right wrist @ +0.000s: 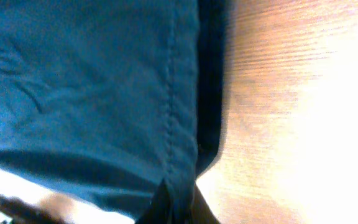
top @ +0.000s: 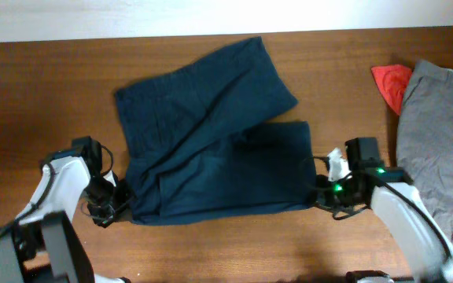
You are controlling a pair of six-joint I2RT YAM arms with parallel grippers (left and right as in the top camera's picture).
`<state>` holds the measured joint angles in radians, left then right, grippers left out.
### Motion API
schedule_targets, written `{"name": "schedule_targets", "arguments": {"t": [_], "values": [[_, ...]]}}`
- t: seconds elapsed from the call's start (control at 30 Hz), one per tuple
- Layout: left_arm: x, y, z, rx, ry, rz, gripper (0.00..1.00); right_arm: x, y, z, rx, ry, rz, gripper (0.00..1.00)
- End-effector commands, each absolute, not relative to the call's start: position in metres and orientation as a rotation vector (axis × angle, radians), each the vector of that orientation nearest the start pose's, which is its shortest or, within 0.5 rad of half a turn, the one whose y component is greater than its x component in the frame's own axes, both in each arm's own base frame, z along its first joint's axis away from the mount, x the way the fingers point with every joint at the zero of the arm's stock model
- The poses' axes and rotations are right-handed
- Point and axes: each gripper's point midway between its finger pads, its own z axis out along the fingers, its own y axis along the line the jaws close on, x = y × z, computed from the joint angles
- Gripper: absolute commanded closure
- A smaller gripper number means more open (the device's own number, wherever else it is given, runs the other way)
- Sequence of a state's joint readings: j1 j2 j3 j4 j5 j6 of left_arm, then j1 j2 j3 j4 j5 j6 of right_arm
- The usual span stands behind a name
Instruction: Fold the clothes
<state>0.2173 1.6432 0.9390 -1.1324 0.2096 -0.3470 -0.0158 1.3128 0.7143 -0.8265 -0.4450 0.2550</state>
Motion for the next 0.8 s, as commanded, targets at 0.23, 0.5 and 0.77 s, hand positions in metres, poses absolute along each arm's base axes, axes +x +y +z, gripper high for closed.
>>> {"name": "schedule_targets", "arguments": {"t": [0.23, 0.5, 0.77], "values": [[0.178, 0.006, 0.118, -0.844, 3.121, -0.307, 1.00, 0.184, 0.032, 0.179, 0.464, 2.765, 0.364, 0.96], [0.156, 0.001, 0.152, -0.783, 2.972, -0.306, 1.00, 0.172, 0.034, 0.223, 0.459, 2.670, 0.397, 0.96], [0.208, 0.013, 0.154, -0.651, 2.815, -0.283, 1.00, 0.256, 0.034, 0.218, 0.429, 2.588, 0.411, 0.96]]}}
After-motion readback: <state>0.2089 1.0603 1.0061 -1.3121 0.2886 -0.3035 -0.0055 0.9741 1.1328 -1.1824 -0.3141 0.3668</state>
